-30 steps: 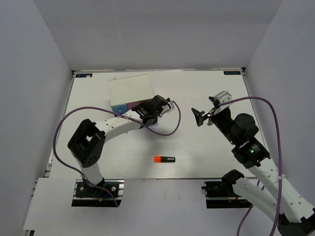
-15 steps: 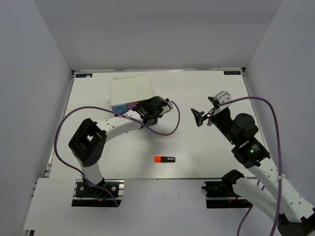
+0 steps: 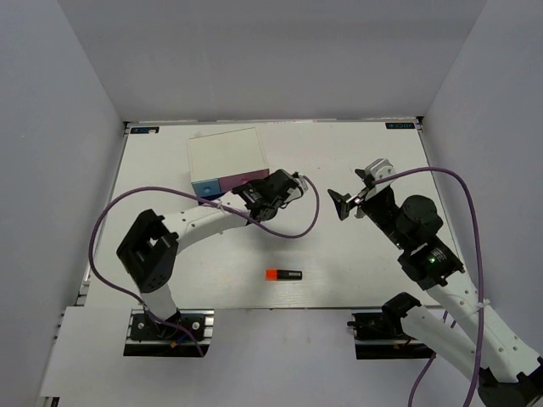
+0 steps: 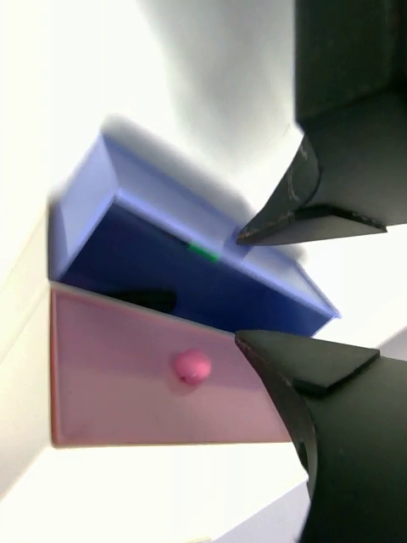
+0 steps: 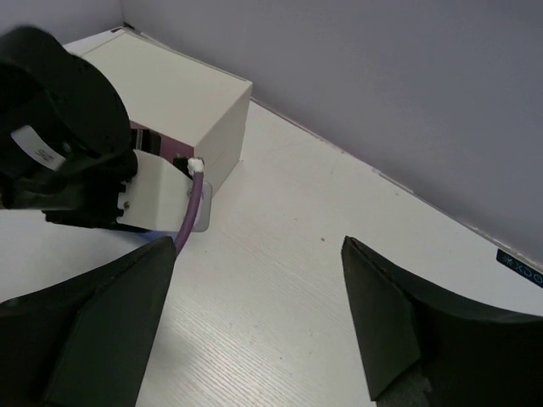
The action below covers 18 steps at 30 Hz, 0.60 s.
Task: Sort the stationery into containers
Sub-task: Place the stationery into the container
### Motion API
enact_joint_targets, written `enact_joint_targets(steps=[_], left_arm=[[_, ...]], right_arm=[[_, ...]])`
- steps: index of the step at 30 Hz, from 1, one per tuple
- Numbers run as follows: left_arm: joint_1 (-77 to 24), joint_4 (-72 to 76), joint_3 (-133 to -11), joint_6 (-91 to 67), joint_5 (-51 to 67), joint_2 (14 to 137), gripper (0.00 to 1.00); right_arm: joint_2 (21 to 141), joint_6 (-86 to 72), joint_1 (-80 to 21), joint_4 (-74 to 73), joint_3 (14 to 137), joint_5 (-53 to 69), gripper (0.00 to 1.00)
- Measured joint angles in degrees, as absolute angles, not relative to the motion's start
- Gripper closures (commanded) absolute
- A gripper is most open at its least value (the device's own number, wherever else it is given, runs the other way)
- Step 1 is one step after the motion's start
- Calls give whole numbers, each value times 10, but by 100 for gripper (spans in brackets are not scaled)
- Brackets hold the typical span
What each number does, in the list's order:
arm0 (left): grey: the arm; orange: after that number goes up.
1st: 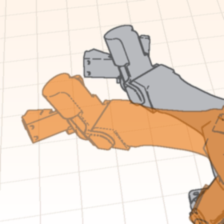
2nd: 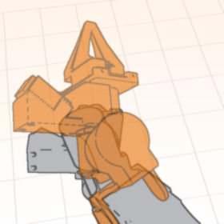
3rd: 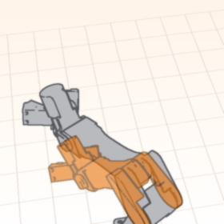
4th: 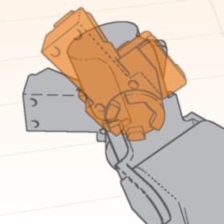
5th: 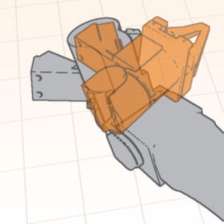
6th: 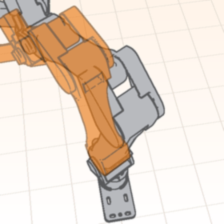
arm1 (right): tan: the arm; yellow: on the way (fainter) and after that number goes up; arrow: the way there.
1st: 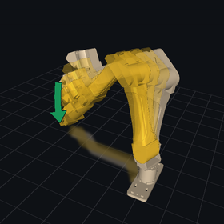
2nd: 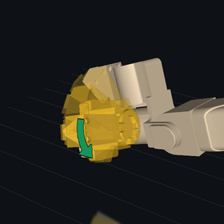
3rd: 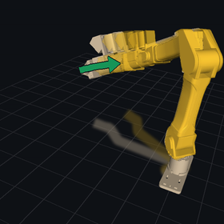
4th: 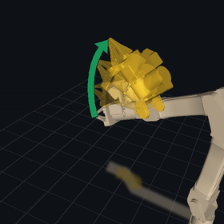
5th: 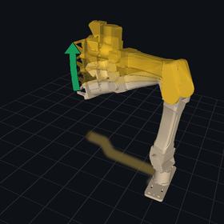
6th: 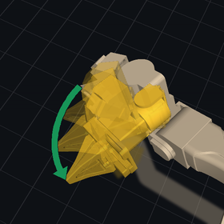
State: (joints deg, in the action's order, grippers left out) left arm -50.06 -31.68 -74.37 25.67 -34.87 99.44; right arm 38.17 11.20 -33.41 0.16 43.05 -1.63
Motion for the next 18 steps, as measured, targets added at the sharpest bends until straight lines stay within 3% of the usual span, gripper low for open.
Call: enact_joint_targets(steps=[5,9,10,12,15,16,18], left_arm=[[-528,-364,-750,170,-306,926,52],[-528,-359,-720,81,-263,827,62],[-526,-348,-698,58,-250,792,66],[-523,-322,-645,15,-229,715,72],[-520,-281,-563,-42,-210,588,76],[-520,-274,-544,-58,-205,553,74],[-520,-262,-520,-82,-199,498,58]], right_arm=[[392,133,-335,-3,422,37,35],[412,163,-335,-23,422,100,64],[417,174,-335,-31,422,118,67],[425,193,-335,-47,422,155,66],[428,230,-335,-71,420,219,49],[430,248,-335,-77,417,247,39],[444,279,-335,-97,414,301,33]])
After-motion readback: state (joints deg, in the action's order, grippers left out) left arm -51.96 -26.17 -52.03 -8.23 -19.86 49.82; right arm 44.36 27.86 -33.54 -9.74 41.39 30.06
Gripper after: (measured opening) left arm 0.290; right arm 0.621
